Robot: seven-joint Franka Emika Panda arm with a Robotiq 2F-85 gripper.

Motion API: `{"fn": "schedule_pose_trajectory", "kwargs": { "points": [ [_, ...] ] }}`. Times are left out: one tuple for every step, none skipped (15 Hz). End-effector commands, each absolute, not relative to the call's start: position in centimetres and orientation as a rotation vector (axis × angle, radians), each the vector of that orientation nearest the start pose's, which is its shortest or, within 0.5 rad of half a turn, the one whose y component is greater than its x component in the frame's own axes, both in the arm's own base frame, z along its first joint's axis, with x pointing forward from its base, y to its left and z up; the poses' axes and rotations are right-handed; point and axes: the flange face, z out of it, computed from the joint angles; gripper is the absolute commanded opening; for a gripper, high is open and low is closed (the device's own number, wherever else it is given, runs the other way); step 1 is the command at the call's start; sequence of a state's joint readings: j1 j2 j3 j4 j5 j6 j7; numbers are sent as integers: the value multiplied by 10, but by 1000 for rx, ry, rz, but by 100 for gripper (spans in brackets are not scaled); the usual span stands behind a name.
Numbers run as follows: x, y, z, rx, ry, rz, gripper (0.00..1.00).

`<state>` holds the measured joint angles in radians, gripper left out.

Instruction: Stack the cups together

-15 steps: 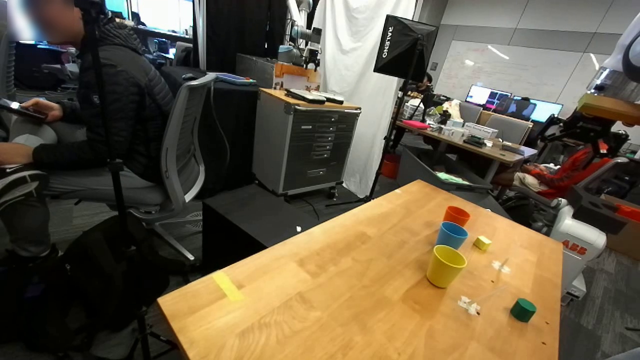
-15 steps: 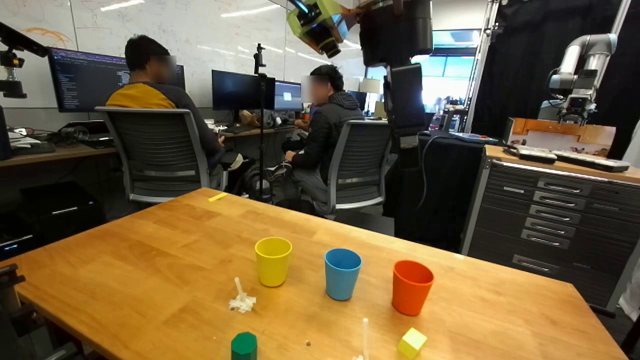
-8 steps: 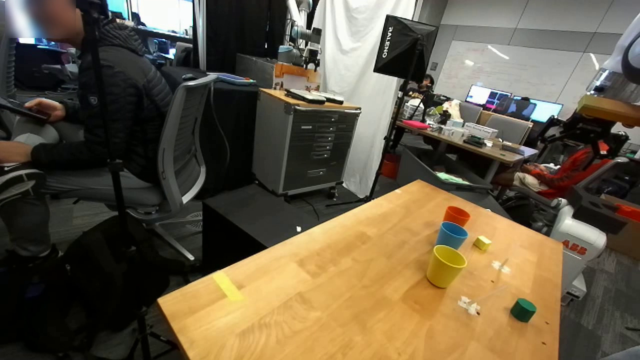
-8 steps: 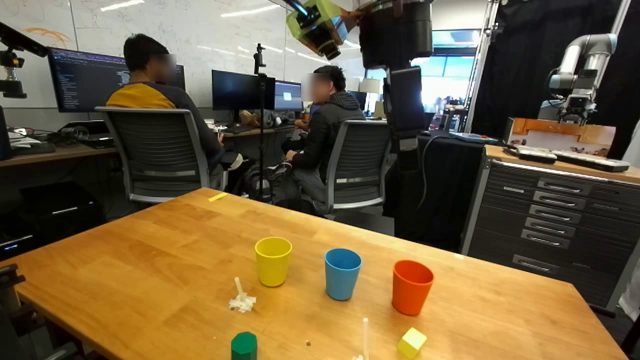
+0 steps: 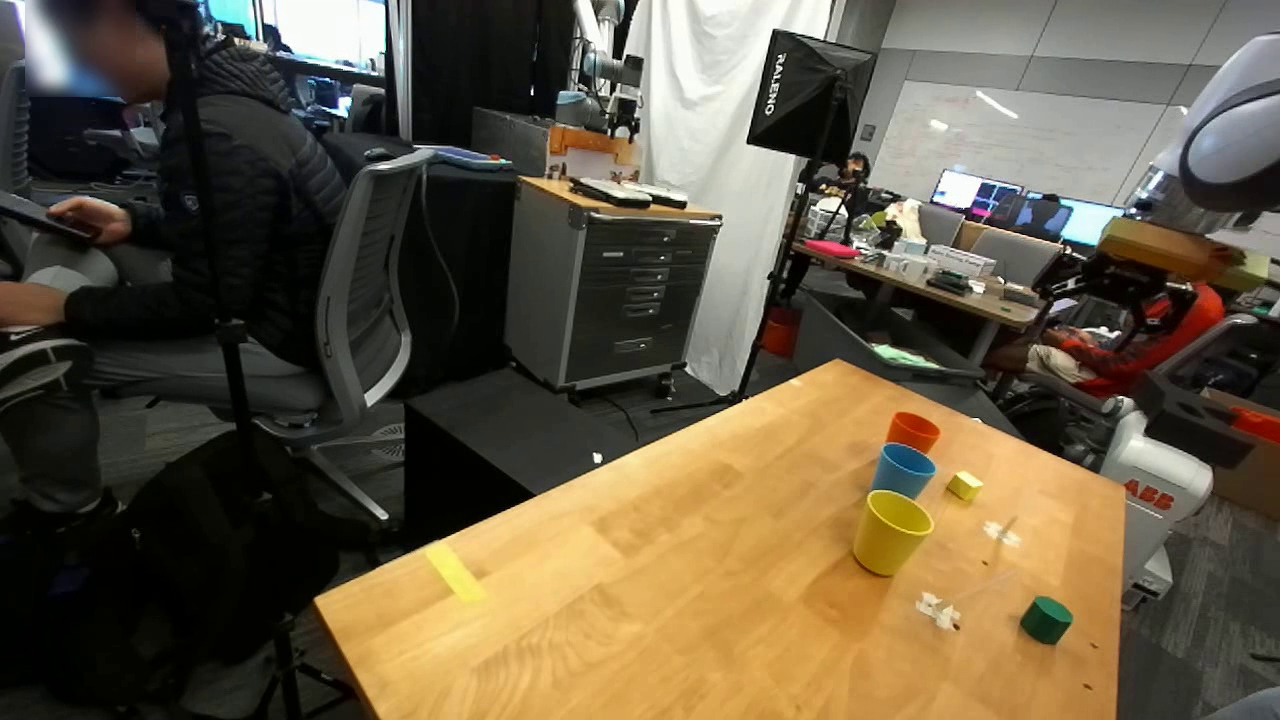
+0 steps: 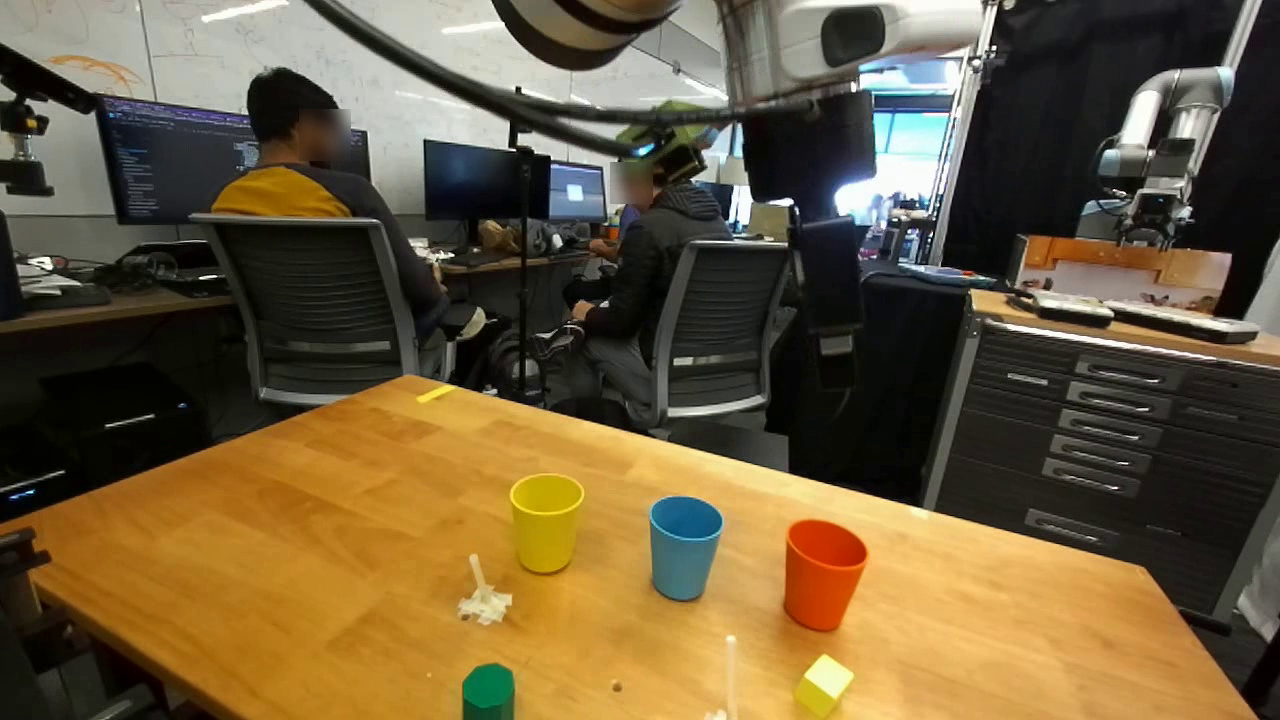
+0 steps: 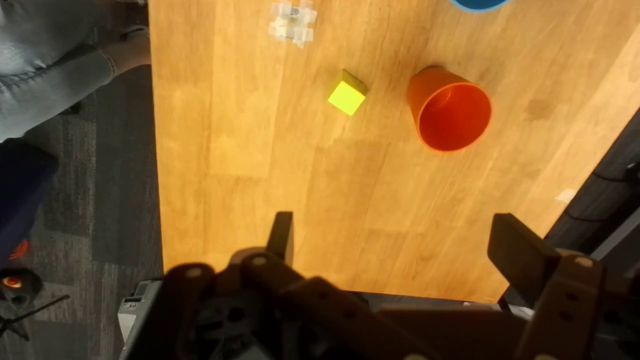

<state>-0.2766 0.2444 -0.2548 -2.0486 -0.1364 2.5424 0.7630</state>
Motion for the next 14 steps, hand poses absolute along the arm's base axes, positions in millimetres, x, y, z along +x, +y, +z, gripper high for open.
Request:
{"fn": "schedule_pose_trajectory", "kwargs": {
  "points": [
    [577, -318, 324, -2664, 1861, -474, 100],
    [585, -320, 318, -2664, 1873, -467, 100],
    [594, -322, 311, -2666, 1879, -463, 100],
    [602, -324, 304, -2668, 1878, -463, 100],
    [609, -326, 296, -2669, 1878, -461, 100],
    [615, -327, 289, -2669, 1883, -453, 100],
    [620, -329, 281, -2673, 1892, -441, 100],
    [624, -331, 274, -2677, 1897, -427, 100],
    [628, -331, 266, -2683, 1893, -414, 100],
    [629, -333, 261, -2684, 1897, -414, 100],
    [632, -333, 252, -2690, 1892, -410, 100],
    [634, -334, 247, -2693, 1891, -406, 100],
    [635, -334, 240, -2698, 1887, -396, 100],
    [636, -334, 234, -2701, 1886, -387, 100]
  ]
}}
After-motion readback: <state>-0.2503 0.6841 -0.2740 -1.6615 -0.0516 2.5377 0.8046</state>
